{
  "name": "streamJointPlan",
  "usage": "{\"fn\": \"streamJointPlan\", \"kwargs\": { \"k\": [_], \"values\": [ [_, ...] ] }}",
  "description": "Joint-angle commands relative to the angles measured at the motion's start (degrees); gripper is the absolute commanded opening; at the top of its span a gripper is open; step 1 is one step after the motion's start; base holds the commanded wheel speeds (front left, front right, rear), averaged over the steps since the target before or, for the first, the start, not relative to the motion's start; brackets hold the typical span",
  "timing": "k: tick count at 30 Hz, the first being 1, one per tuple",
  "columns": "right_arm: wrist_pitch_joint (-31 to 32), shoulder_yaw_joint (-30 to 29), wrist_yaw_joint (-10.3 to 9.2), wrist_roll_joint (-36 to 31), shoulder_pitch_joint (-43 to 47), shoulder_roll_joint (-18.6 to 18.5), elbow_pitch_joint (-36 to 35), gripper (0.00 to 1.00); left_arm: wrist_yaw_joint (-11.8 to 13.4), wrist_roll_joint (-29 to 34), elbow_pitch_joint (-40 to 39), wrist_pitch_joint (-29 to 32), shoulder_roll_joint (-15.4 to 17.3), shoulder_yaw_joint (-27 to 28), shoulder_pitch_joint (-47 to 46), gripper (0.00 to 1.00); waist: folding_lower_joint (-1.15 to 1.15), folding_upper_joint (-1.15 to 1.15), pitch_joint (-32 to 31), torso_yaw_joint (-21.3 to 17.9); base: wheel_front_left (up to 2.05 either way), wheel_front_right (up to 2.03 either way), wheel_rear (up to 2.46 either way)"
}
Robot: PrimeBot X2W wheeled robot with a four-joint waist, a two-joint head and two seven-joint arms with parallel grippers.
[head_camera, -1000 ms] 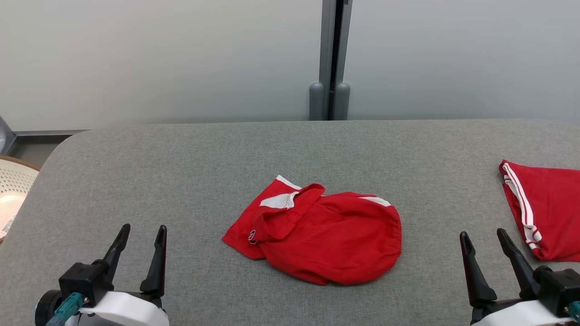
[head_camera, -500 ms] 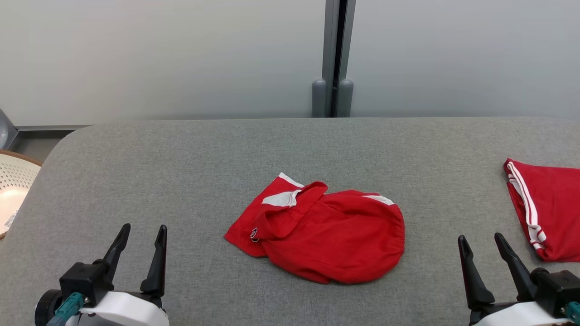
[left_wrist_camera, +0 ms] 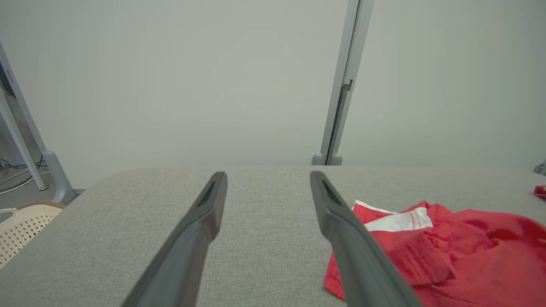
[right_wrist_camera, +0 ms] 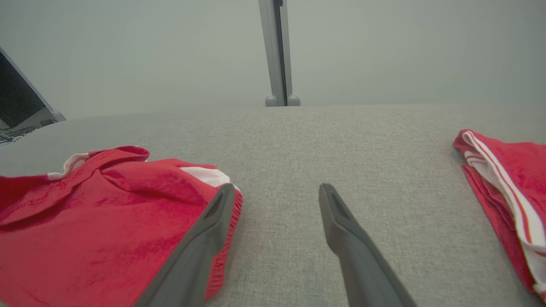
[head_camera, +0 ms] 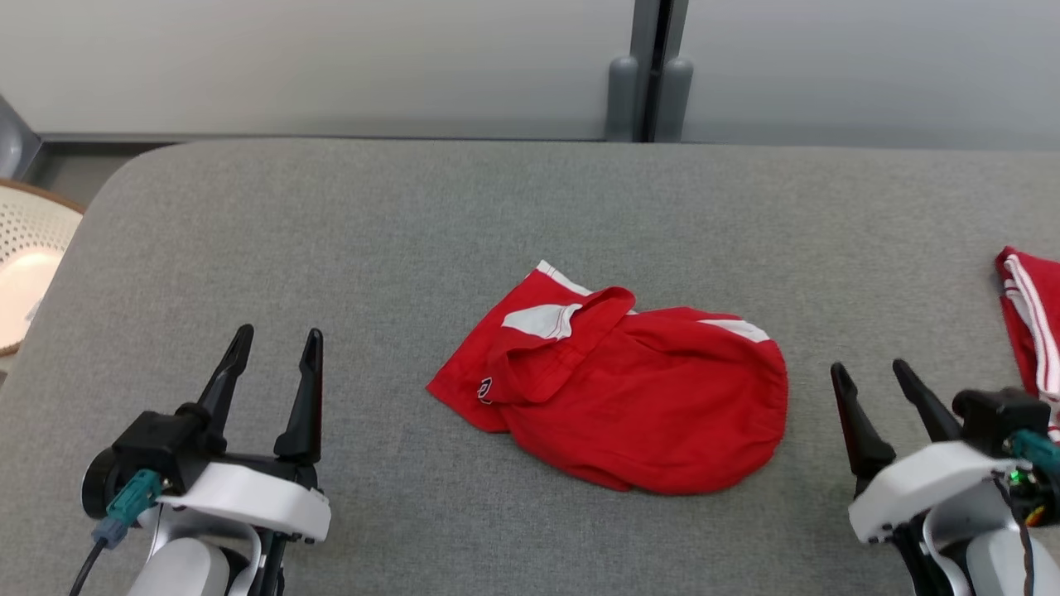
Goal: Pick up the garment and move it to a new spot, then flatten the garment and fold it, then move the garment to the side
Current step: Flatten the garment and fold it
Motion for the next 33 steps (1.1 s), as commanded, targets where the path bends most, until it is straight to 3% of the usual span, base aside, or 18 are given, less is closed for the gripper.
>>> {"fn": "streamJointPlan", "kwargs": {
  "k": [1,11,12,13,14,16,19,27,33],
  "values": [
    [-0.4,0.3,-0.02,0.6,-2.0,-0.7,1.1,1.00,-0.4,0.5,0.4,-0.4,-0.2,0.0,-1.4,1.00,0.00,0.00,3.4,1.9,0.00,0.00,0.00],
    [2.6,9.4,-0.02,7.8,-14.4,-4.0,14.3,1.00,-2.1,1.1,4.6,-2.3,-2.4,-0.5,-6.5,1.00,0.00,0.00,7.6,3.8,0.00,0.00,0.00],
    [3.4,10.2,-0.02,9.1,-14.6,-4.3,14.8,0.80,-2.3,1.3,4.9,-2.3,-2.6,-0.5,-6.8,1.00,0.00,0.00,7.6,3.8,0.00,0.00,0.00],
    [4.2,10.9,-0.02,10.0,-14.8,-4.7,15.1,0.48,-2.5,1.4,5.2,-2.4,-2.7,-0.5,-7.1,1.00,0.00,0.00,7.6,3.8,0.00,0.00,0.00],
    [5.2,11.6,-0.02,11.1,-14.7,-5.2,15.4,0.37,-2.5,1.5,5.4,-2.5,-2.8,-0.4,-7.3,1.00,0.00,0.00,7.5,3.7,0.00,0.00,0.00],
    [6.5,12.6,-0.02,12.9,-14.6,-5.6,15.1,0.00,-2.7,1.7,5.7,-2.6,-2.8,-0.3,-7.3,1.00,0.00,0.00,7.4,3.4,0.00,0.00,0.00],
    [3.8,13.8,-0.02,13.0,-15.8,-7.1,12.5,0.00,-2.9,2.2,6.0,-2.6,-2.9,-0.2,-7.6,1.00,0.00,0.00,7.4,2.9,0.00,0.00,0.00],
    [-7.6,15.7,-0.02,4.7,-15.4,-8.1,2.5,0.00,-3.3,2.8,6.5,-2.7,-3.4,0.2,-7.8,1.00,0.00,0.00,6.9,1.4,0.00,0.00,0.00],
    [-7.6,19.8,-0.02,-1.2,-7.2,-8.5,-4.2,0.00,-3.4,3.2,6.2,-2.7,-3.6,0.7,-7.4,1.00,0.00,0.00,6.7,0.1,0.00,0.00,0.00]
  ]
}}
